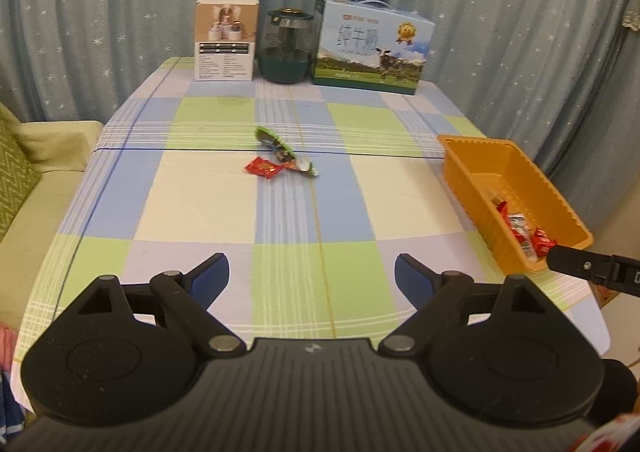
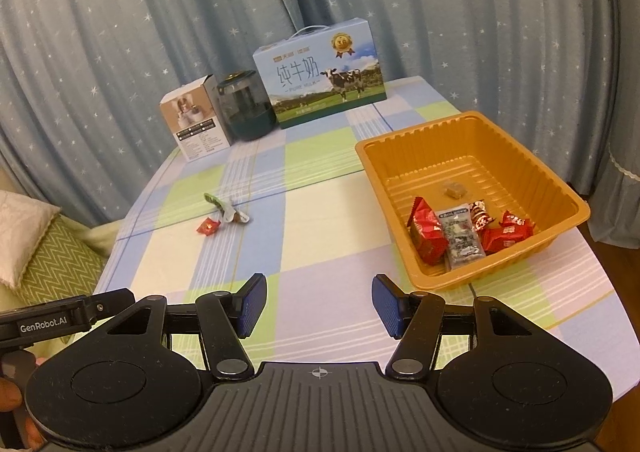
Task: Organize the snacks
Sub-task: 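Lift both open tools away from the tray toward the remaining snacks, then grasp the green-edged snack packet with the right tool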
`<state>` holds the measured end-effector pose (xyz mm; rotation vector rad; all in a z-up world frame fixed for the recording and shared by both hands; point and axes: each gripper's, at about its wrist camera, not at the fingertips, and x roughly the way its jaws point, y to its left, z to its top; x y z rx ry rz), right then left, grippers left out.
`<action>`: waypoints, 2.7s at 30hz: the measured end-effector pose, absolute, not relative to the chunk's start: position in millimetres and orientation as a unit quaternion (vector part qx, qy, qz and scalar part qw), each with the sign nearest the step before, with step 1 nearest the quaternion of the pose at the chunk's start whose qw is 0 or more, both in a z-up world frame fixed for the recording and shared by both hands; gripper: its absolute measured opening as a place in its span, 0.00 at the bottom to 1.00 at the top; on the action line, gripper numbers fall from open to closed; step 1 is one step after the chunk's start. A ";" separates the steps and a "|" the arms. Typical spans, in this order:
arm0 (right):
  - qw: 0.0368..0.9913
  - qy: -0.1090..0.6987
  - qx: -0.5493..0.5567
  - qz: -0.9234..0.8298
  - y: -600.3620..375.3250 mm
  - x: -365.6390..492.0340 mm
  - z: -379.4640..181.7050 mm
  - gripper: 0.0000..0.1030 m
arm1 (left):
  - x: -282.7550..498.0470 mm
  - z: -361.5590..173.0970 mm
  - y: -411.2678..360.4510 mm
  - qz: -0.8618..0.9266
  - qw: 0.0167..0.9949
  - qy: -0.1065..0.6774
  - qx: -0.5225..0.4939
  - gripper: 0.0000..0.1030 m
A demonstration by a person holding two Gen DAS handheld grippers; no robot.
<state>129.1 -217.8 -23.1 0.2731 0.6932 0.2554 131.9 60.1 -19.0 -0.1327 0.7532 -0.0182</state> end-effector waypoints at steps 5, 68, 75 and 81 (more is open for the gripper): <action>0.923 0.338 0.123 0.134 -208.1 136.6 -25.3 0.57 | 135.8 -20.6 68.9 0.011 0.932 0.357 -0.064 0.86; 0.896 0.320 -0.039 0.305 -9.8 399.1 -141.8 0.24 | 312.2 -118.4 158.8 0.135 0.933 0.328 -0.058 0.94; 0.894 0.321 -0.067 0.304 -2.0 402.0 -151.1 0.24 | 314.4 -121.7 157.6 0.135 0.930 0.338 -0.058 0.94; 0.898 0.302 -0.108 0.302 6.6 397.3 -155.4 0.25 | 314.6 -122.4 160.0 0.133 0.929 0.339 -0.070 0.94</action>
